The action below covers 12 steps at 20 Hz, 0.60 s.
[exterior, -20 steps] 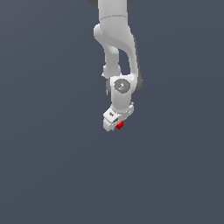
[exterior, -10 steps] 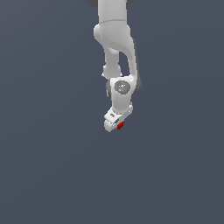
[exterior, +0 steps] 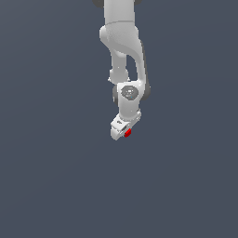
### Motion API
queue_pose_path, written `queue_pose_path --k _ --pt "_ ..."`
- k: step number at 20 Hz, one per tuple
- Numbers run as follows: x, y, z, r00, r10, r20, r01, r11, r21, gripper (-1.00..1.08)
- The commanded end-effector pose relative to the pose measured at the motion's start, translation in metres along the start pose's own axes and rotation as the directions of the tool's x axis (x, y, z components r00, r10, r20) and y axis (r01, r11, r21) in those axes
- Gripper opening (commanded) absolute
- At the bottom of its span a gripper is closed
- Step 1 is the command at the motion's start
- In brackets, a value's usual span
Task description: Pick up the red cube and move it to a goal position.
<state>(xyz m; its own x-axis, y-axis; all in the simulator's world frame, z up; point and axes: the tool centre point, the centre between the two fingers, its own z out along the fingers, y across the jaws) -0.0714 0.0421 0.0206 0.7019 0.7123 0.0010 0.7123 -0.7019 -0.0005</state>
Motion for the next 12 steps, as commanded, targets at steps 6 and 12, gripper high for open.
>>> queue_pose_path --k 6,12 --pt "-0.022 0.011 -0.005 1.0 0.0 0.0 0.0 1.0 0.0 -1.0" --pt "-0.06 0.032 -0.014 1.0 0.0 0.0 0.0 1.0 0.0 -1.0"
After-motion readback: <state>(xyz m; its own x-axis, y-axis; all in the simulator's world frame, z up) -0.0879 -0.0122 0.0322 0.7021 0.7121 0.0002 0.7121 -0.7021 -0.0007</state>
